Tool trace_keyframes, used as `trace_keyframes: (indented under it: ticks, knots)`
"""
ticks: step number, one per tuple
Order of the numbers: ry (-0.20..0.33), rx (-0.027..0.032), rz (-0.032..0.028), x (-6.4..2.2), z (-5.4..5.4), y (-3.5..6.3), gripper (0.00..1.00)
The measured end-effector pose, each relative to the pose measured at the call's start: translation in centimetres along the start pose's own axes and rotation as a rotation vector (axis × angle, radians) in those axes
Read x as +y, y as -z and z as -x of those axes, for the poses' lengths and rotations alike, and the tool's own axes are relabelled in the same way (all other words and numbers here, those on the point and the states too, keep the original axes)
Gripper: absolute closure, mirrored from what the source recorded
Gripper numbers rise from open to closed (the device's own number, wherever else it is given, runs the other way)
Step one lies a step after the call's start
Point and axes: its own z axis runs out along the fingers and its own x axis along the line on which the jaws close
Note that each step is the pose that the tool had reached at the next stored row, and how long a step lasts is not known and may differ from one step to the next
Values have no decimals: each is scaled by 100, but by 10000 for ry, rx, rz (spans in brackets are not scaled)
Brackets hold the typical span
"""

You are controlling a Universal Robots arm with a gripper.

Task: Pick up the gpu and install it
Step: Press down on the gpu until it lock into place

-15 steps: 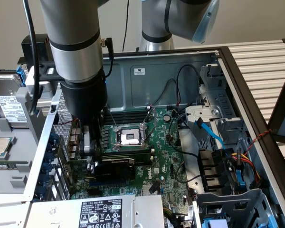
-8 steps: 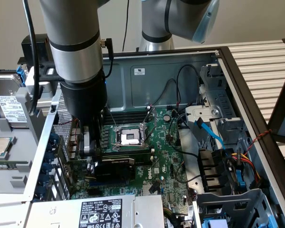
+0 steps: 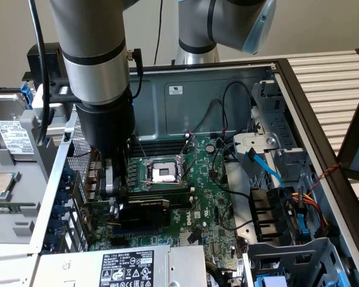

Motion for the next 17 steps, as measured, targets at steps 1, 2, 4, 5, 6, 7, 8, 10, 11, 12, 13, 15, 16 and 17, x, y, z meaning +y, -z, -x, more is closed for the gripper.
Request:
trace_keyframes:
  ticks: [1, 2, 4, 5, 6, 7, 8, 10, 11, 12, 13, 15, 16, 17]
  knots:
    - [0, 0, 0, 0, 0, -1, 89]
    - [-1, 1, 1, 0, 0, -1, 89]
    - [-1, 1, 1, 0, 0, -3, 89]
    - [-2, 1, 0, 0, 0, -4, 89]
    - [-2, 1, 1, 0, 0, -5, 89]
    - [-3, 1, 0, 0, 0, -7, 89]
    - [-3, 1, 1, 0, 0, -8, 89]
    - [-3, 2, 1, 0, 0, -9, 89]
    - [-4, 1, 1, 0, 0, -10, 89]
    - [-4, 0, 1, 0, 0, -11, 89]
    - [-4, -2, -1, 0, 0, -12, 89]
    - [-3, -6, -6, -1, 0, -15, 89]
    - [-4, -6, -4, 0, 0, -14, 89]
    - [-3, -4, -3, 0, 0, -13, 89]
